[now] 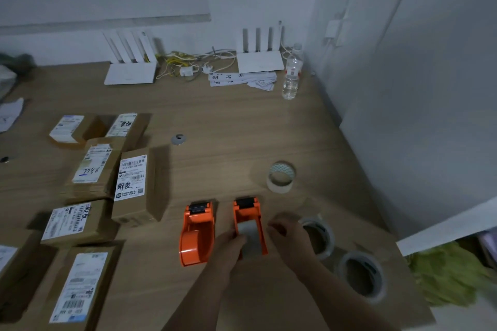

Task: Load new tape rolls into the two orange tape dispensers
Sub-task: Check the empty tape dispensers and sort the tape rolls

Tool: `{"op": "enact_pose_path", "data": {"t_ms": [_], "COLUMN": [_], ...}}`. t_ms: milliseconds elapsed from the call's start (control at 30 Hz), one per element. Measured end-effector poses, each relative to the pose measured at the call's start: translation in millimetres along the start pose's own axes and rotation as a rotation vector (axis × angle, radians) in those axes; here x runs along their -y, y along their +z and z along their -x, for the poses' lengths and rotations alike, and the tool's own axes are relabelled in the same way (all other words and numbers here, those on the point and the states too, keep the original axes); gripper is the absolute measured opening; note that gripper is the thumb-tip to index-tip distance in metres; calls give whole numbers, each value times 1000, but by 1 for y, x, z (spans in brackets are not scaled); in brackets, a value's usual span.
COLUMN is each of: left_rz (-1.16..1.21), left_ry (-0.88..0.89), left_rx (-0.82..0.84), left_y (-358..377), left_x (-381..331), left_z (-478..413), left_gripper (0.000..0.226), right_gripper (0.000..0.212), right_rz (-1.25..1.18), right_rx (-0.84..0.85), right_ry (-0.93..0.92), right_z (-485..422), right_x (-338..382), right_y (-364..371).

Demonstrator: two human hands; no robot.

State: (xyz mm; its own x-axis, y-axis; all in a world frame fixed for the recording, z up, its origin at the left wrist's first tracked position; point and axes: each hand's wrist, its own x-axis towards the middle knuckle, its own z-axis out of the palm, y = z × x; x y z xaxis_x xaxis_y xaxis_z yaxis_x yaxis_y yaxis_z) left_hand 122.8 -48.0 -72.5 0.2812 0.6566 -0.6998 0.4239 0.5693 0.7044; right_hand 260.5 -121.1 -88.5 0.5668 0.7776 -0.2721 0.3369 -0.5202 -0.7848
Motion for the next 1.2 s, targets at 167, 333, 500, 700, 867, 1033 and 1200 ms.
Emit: {"op": "enact_pose_path", "data": {"t_ms": [167,333,500,700,867,1033,1200], "left_rz": [-14,138,268,323,447,557,522], "left_ry": [57,53,78,118,180,192,190], "left_rx": [108,120,179,236,241,223,175], "left_y": [-9,-16,-24,-34,-29,-14,-1], "left_x": [6,-2,-6,-15,-31,-50,-59], "left_z": [0,11,14,23,26,37,38], "left_gripper": [15,12,15,16,21,15,15], "right_gripper": [22,21,9,9,22,15,9], "right_rz": [54,-18,-435,-522,-360,-267,17], "right_rx": [22,88,85,46,101,104,3], "right_ry": [104,271,503,503,452,435,224], "right_z": [10,15,18,25,16,8,-6], "right_x": [5,7,5,11,4,0,10], "right_y": [1,5,21,25,20,6,-10]}}
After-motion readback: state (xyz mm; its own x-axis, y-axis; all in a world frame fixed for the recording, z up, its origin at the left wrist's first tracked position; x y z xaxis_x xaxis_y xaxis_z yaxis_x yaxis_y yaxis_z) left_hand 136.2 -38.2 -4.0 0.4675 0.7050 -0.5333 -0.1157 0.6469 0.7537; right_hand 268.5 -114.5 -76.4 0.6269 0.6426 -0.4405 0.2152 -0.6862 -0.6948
